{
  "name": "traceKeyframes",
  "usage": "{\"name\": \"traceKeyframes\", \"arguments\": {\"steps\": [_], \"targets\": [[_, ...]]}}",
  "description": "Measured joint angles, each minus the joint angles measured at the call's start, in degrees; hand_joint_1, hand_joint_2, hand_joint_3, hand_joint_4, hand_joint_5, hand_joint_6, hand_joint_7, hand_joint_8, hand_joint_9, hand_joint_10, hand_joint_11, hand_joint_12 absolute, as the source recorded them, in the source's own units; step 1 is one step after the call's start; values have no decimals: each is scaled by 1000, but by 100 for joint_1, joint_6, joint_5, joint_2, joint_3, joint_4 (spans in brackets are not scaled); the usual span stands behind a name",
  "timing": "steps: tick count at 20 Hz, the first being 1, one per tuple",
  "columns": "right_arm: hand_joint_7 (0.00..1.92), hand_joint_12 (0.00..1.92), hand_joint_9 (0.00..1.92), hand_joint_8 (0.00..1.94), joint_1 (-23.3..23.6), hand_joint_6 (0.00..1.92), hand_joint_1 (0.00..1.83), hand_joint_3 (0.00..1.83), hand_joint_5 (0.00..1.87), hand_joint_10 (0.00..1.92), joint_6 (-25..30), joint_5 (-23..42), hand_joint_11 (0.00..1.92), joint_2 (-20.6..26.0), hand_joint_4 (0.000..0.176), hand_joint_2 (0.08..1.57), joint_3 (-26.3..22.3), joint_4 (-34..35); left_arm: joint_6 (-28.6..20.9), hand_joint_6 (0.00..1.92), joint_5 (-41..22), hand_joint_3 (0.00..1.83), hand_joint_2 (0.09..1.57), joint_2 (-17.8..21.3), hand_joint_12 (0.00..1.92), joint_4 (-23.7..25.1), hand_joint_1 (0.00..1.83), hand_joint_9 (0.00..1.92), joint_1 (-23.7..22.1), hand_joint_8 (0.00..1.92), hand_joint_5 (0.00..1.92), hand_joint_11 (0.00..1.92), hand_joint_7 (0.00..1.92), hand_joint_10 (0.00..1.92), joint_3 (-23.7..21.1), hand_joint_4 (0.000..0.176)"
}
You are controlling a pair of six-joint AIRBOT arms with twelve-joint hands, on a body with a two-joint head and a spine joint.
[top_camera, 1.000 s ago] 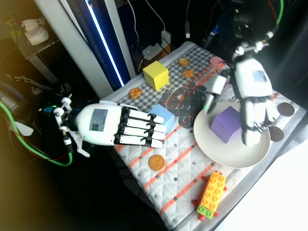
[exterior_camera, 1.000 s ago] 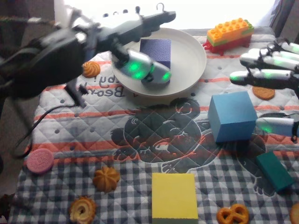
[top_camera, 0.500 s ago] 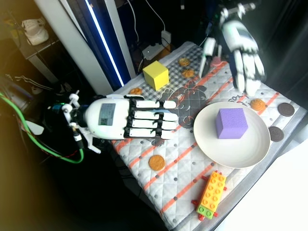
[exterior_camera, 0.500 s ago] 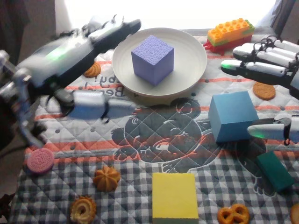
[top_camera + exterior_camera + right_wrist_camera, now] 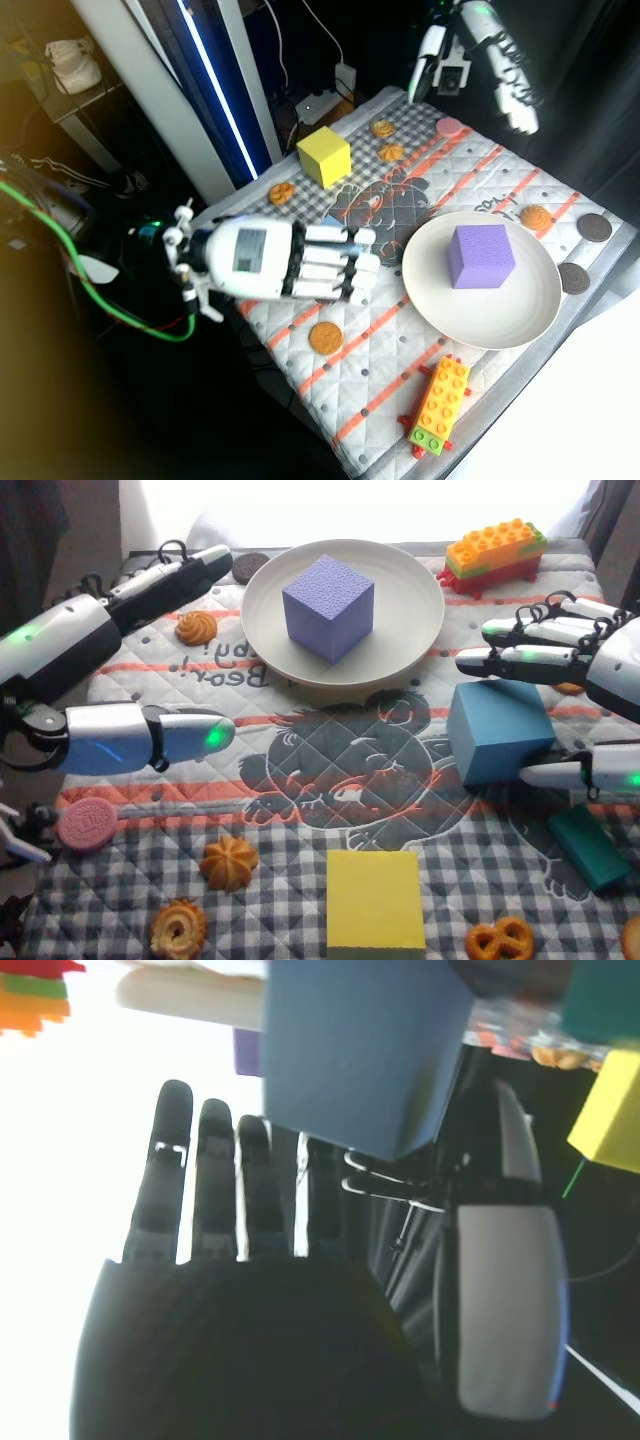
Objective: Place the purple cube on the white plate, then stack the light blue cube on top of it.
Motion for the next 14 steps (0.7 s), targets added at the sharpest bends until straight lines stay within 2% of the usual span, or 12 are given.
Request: {"name": "traceKeyframes", "arguments": {"steps": [1,2,3,4,6,7,8,9,10,11,12,14], "targets": [[367,1083,428,9,20,3,802,0,394,21,44,-74,116,-42,136,1048,37,-2,7,4,-15,0,1008,28,634,26,796,175,20,1,83,0,152,5,-22,104],[417,1117,464,5,35,2,784,0,418,15,70,-129,110,-81,133,1058,70,-11,-2,3,-92,0,1009,63,657,7,795,181,55,0,90,0,151,5,-59,94],[529,1062,578,12,37,7,816,0,506,30,81,-155,203,-90,73,1062,72,-9,0,5,-127,0,1012,83,635,4,808,184,70,3,110,0,168,3,-68,92],[708,915,714,10,42,4,872,0,655,30,90,-155,284,-90,3,1083,90,-9,2,3,-138,1,1026,83,806,-57,793,227,83,6,107,0,203,10,-70,90],[810,907,799,16,61,10,914,0,748,40,120,-114,334,-105,0,1085,90,-4,0,6,-155,0,1011,83,913,-87,823,246,131,8,132,0,224,12,-70,94],[896,1212,889,982,109,905,1135,8,779,112,313,-92,363,-157,0,1160,157,-116,2,5,-125,0,1004,79,930,-87,854,258,160,9,134,0,233,15,-72,103],[854,1392,824,1293,144,1151,1167,13,733,486,496,-94,405,-197,0,1204,238,-203,0,2,-120,0,1002,63,900,-118,865,262,168,7,130,0,240,11,-72,107],[864,1420,794,1313,179,1191,1180,2,742,764,656,-116,505,-234,0,1209,308,-319,0,1,-144,0,1000,52,840,-146,880,250,214,4,117,0,226,4,-72,118],[886,1381,769,1206,205,1170,1319,0,795,1249,739,-114,523,-302,0,1183,369,-372,0,0,-114,0,998,52,747,-186,883,224,254,2,113,0,217,10,-72,119],[933,1312,767,1078,205,1207,1348,0,820,1313,754,-111,499,-304,0,1167,369,-374,0,0,-109,0,998,26,691,-236,889,211,254,0,113,0,211,5,-70,122],[915,1393,754,1243,205,965,1246,0,915,1119,798,-103,502,-302,0,1154,369,-402,0,4,-87,0,992,15,698,-247,921,216,254,1,138,0,218,5,-70,110],[819,1470,710,1381,238,1092,1189,5,844,1092,940,-76,524,-280,0,1195,391,-546,0,1,-101,0,995,15,635,-249,959,209,273,1,152,0,224,3,-70,107]]}}
